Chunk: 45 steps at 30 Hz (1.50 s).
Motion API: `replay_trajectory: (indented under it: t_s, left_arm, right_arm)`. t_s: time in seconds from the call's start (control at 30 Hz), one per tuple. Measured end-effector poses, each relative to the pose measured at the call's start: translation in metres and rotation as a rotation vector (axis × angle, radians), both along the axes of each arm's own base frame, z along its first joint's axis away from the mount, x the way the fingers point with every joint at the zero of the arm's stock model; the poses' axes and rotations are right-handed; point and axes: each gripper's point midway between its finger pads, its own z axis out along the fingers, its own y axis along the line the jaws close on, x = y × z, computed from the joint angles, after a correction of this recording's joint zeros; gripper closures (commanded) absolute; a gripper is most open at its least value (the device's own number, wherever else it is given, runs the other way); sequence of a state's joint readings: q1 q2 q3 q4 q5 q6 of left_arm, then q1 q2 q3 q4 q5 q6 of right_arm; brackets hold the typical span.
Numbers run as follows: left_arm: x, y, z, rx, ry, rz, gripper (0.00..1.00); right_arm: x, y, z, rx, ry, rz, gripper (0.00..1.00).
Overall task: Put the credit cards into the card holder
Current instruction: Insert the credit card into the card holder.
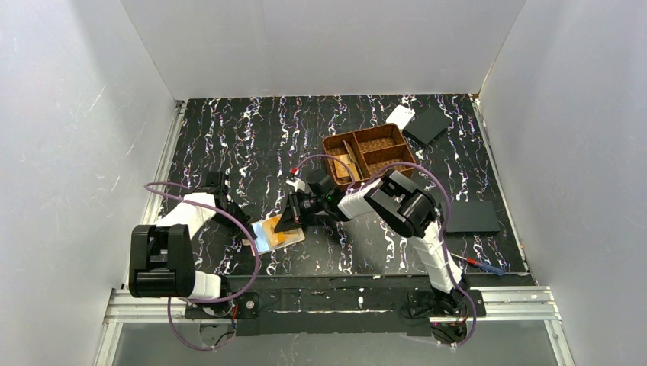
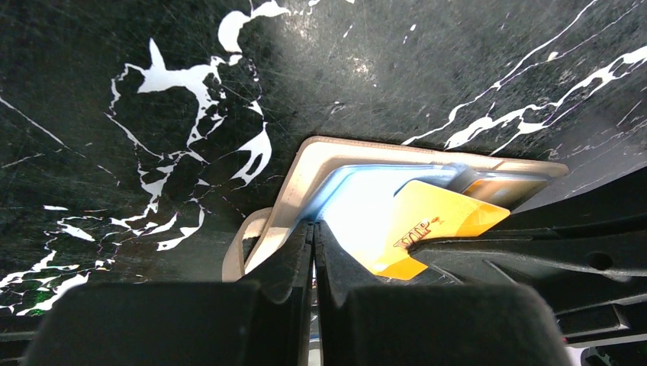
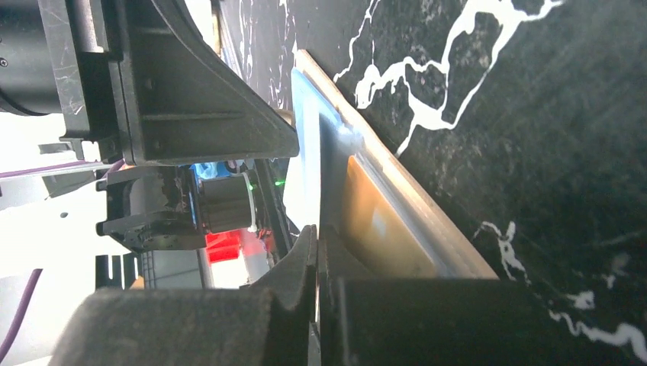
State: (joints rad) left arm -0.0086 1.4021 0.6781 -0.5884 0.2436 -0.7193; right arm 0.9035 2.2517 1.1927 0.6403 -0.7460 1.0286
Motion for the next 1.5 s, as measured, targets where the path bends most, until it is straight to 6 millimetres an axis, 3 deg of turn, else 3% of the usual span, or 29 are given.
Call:
replay_trajectory:
  t_s: [0.37,0.7,0.9,1.2,1.5]
  left_arm:
    - [0.0,0.0,0.0,-0.002,-0.013,0.011,1.0]
    - [0.001,-0.001,0.002,-0.006,-0.042,0.024,0.86]
    - [0.002,-0.002,0.003,-0.012,-0.054,0.032,0.81]
    - [-0.004,0.001,0.005,0.011,-0.053,0.034,0.8]
    - [-0.015,0.009,0.005,0.061,-0.024,0.038,0.84]
  right_arm:
    - [0.0,0.007,-0.002,0.018,0.004,0.045,0.98]
    - [0.0,0.01,0.0,0.022,0.014,0.07,0.86]
    - [0.0,0.011,-0.001,0.004,0.002,0.088,0.72]
    - [-0.003,0.003,0.0,-0.061,-0.061,0.125,0.63]
    - [-0.004,-0.005,0.002,-0.109,-0.115,0.154,0.62]
